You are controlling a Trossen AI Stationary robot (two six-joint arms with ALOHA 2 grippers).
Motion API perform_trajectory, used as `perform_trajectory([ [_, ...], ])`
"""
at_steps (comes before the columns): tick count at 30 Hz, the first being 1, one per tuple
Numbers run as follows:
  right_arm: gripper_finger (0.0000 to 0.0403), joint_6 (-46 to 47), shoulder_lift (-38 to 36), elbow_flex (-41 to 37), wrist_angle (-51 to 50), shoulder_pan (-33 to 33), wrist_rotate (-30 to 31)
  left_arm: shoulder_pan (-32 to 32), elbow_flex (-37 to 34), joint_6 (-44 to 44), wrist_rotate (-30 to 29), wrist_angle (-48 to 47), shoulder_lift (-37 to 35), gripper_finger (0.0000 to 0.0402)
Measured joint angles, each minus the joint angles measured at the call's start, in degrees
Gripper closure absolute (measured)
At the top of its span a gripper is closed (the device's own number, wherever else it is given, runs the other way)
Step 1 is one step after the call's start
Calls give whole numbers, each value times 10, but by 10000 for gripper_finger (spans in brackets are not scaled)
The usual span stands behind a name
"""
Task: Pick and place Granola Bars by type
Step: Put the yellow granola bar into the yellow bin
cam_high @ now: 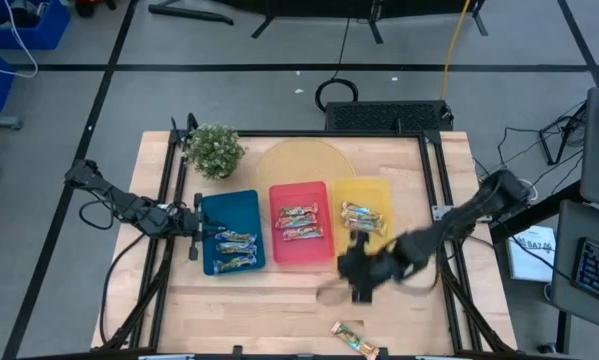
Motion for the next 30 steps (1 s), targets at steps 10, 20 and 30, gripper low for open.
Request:
perform_trajectory([
  [10,268,155,270,328,-232,101,-42,0,0,-3,0,1,0,344],
  [20,269,300,341,415,-215,137,-194,0,0,11,0,2,0,344],
  [30,295,294,340,348,-52,146,-239,0,0,18,-27,4,0,344],
])
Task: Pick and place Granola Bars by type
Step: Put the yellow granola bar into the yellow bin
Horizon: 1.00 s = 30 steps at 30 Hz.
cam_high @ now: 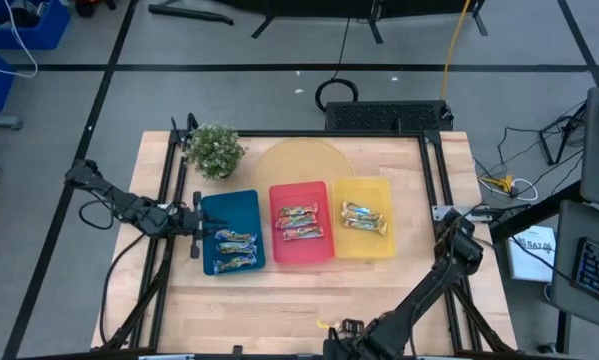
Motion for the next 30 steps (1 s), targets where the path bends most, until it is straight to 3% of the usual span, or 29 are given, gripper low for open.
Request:
perform_trajectory([
  [10,316,66,0,-104,59,1,-79,0,0,0,-2,0,0,344],
  [18,317,72,-3,-164,97,-9,-96,0,0,-2,-2,0,0,344],
  [30,317,-42,-5,-215,47,-61,-97,0,0,-3,-2,1,0,344],
])
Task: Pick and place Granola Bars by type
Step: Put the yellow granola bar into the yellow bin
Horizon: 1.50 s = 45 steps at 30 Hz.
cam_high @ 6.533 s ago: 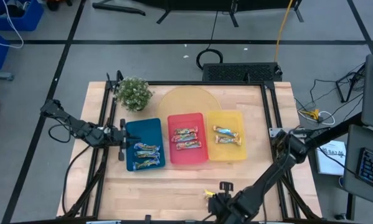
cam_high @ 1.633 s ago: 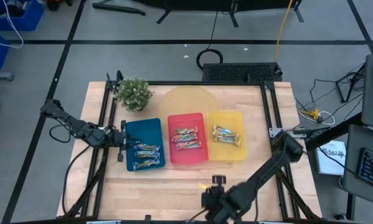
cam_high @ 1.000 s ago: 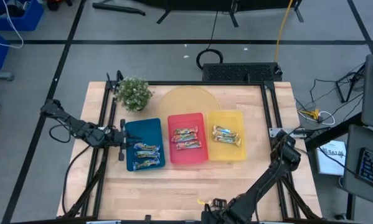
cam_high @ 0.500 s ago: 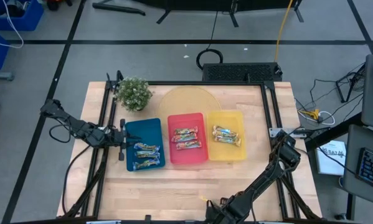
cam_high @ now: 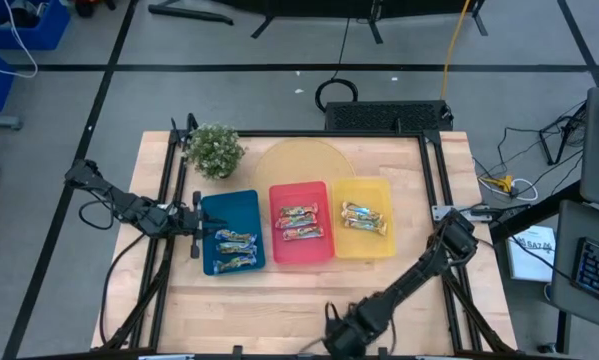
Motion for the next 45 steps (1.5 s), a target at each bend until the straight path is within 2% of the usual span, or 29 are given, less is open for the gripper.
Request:
perform_trajectory([
  [3,317,-10,-3,0,-28,-10,18,0,0,0,0,0,0,344],
  [11,317,-8,-38,-1,-97,-20,135,0,0,-1,0,1,0,344],
  [19,316,0,-99,-3,-59,-11,159,0,0,-3,0,0,0,344],
  [23,315,34,-133,-3,-69,0,232,0,0,-5,0,0,0,344],
  [25,309,59,-147,-3,-83,2,249,0,0,-5,1,0,0,344],
  [27,296,75,-150,-2,-98,2,240,0,0,-6,1,0,0,344],
  [30,263,103,-146,-2,-121,2,196,0,0,-7,1,0,0,344],
  [37,161,173,-141,-16,-158,-3,164,0,0,-9,1,0,0,344],
  [41,117,188,-142,-56,-121,-3,151,0,0,-9,1,-1,0,344],
  [45,95,203,-141,-109,-78,-5,140,0,0,-9,1,-1,0,344],
])
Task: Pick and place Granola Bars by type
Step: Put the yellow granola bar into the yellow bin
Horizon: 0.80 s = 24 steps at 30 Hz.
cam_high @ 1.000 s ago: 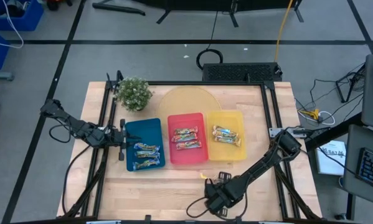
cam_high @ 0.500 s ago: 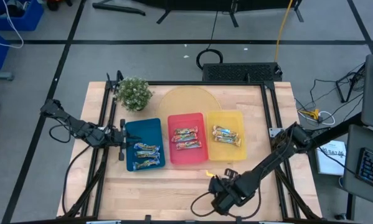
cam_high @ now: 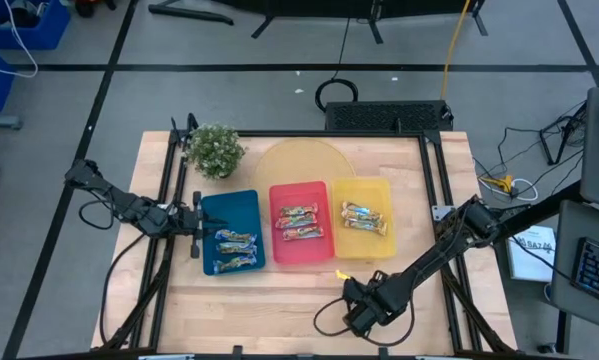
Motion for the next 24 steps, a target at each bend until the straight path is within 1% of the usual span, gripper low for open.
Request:
perform_trajectory([
  [5,95,-1,-6,-59,63,-4,0,0,0,0,0,0,0,344],
  [9,107,-22,-4,-89,66,-8,1,0,0,0,0,0,0,344],
  [13,126,-62,-4,-111,62,-9,0,0,0,0,0,0,0,344],
  [15,140,-71,-4,-121,62,-9,1,0,0,0,0,0,0,344],
  [18,168,-59,-4,-128,62,-9,3,0,0,0,0,1,0,344],
  [24,242,-58,-7,-130,61,-9,15,0,0,0,0,1,0,344],
])
